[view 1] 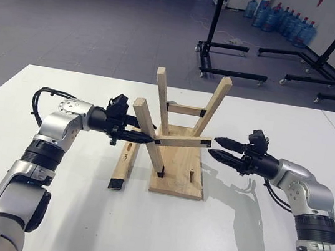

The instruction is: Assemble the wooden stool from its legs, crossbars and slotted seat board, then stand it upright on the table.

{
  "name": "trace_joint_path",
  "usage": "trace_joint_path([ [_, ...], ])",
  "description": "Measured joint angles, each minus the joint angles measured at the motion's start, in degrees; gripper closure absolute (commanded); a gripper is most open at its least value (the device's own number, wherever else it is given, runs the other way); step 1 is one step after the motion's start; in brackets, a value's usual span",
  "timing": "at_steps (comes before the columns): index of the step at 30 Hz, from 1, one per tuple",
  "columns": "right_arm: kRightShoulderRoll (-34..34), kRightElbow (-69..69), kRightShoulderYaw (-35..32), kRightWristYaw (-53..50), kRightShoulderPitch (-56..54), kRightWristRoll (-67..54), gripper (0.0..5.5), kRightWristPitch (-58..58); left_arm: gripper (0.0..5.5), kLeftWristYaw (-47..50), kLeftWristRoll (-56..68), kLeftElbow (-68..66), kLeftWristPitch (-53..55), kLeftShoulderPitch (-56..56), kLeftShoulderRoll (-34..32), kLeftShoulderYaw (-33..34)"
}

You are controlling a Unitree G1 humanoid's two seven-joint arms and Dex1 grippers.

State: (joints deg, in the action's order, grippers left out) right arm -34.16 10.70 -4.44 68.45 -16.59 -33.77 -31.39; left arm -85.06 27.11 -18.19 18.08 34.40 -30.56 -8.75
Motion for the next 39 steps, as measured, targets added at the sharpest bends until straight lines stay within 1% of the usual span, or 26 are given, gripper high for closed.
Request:
trace_joint_path([
  [4,0.7,-2.7,1.0,-0.4,1.9,0.0,1.32,-1.0,3.47,2.0,-1.3,2.0,0.1,0.0,0.0,-0.3],
  [7,0.5,-4.4,3.3,-0.1,3.2,1.8,1.32,0.2,3.47,3.6,-2.7,5.5,0.6,-0.3,-0.2,-0.7],
  [10,0.4,-4.5,7.0,0.0,3.5,5.7,1.32,2.9,3.47,5.2,-2.8,9.1,1.2,-2.1,-0.4,-0.9],
  [12,1.9,-3.4,10.3,-0.2,2.7,8.7,1.32,4.8,3.47,5.8,-2.6,10.3,1.7,-2.9,-0.4,-0.8],
  [15,4.6,0.7,14.5,-2.0,-0.2,13.0,1.32,6.6,3.47,6.2,-2.4,10.8,2.0,-3.4,-0.3,-0.8],
  [19,4.7,5.3,19.6,-1.0,-5.4,18.4,1.32,8.6,3.47,6.9,-2.4,10.9,1.7,-3.7,0.0,-1.7],
  [21,4.0,6.9,20.5,0.1,-6.5,19.3,1.32,9.3,3.47,7.6,-2.5,11.9,1.0,-4.6,0.1,-1.8],
  [26,2.4,7.8,20.5,0.9,-6.5,19.6,1.32,9.8,3.47,9.8,-2.7,14.4,-1.1,-7.4,0.1,-2.5],
  [33,2.4,8.3,19.7,0.8,-6.0,19.1,1.32,9.6,3.47,13.3,-3.2,14.6,-5.7,-10.5,1.9,-5.8],
  [39,2.4,8.2,19.5,0.9,-6.0,19.0,1.32,9.2,3.47,14.3,-1.3,14.9,-6.1,-12.0,2.0,-5.8],
])
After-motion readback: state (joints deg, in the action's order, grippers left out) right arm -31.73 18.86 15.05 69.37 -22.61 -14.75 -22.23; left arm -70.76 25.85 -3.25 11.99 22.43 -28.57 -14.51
